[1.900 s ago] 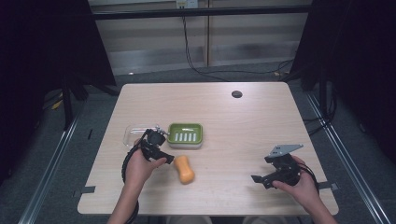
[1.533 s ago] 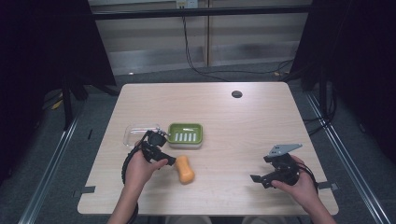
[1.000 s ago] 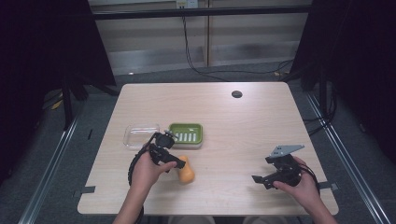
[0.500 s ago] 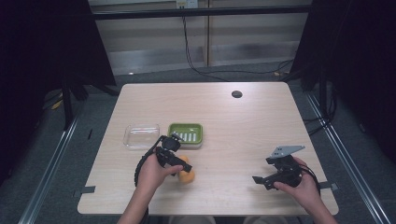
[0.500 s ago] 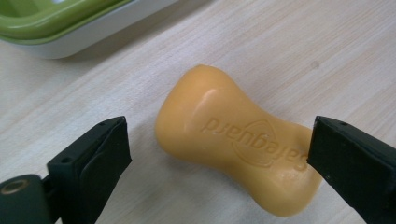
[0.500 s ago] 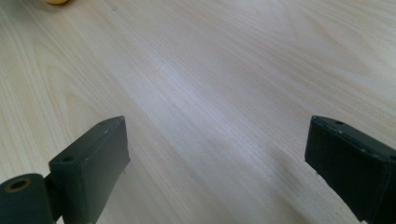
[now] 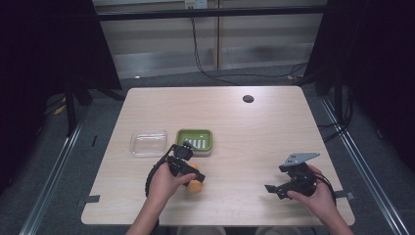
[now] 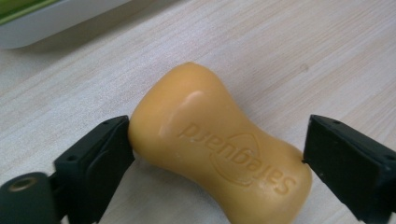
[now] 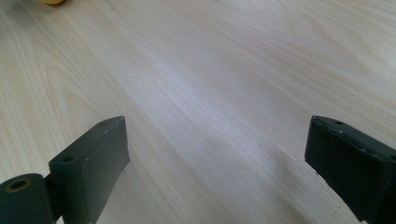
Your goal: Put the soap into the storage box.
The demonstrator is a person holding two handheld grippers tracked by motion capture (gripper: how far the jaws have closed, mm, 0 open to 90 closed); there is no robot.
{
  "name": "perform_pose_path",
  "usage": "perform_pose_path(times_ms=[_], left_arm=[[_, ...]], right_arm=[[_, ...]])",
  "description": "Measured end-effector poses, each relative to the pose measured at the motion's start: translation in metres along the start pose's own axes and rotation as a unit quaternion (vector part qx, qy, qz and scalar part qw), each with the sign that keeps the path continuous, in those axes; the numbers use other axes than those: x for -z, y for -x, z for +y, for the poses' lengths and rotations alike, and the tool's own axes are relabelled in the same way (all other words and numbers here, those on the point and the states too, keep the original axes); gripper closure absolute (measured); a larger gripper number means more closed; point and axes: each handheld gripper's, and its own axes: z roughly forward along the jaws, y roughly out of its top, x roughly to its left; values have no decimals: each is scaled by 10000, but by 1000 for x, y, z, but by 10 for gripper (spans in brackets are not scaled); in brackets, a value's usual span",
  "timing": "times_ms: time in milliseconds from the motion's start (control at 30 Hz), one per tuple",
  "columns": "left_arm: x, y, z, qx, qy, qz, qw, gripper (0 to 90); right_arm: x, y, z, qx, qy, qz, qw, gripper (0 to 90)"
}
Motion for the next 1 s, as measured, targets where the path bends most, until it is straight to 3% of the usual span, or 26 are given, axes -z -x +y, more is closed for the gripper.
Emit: perform_pose_path(times_ms=[100, 467, 833, 1000], left_arm=[[-2, 1, 0, -83, -147, 31, 9999, 148], [-3, 3, 1, -91, -190, 128, 9997, 203], [-1, 4, 2, -234, -293, 219, 9991, 330], [-1, 5, 4, -180, -304, 192, 9992, 372]], right_arm=[[1, 0, 0, 2, -8, -16, 10000, 60], [1, 0, 0, 14, -28, -42, 10000, 60], [1, -1, 0, -22, -50, -16, 10000, 59], [2, 0, -1, -39, -25, -25, 10000, 59]])
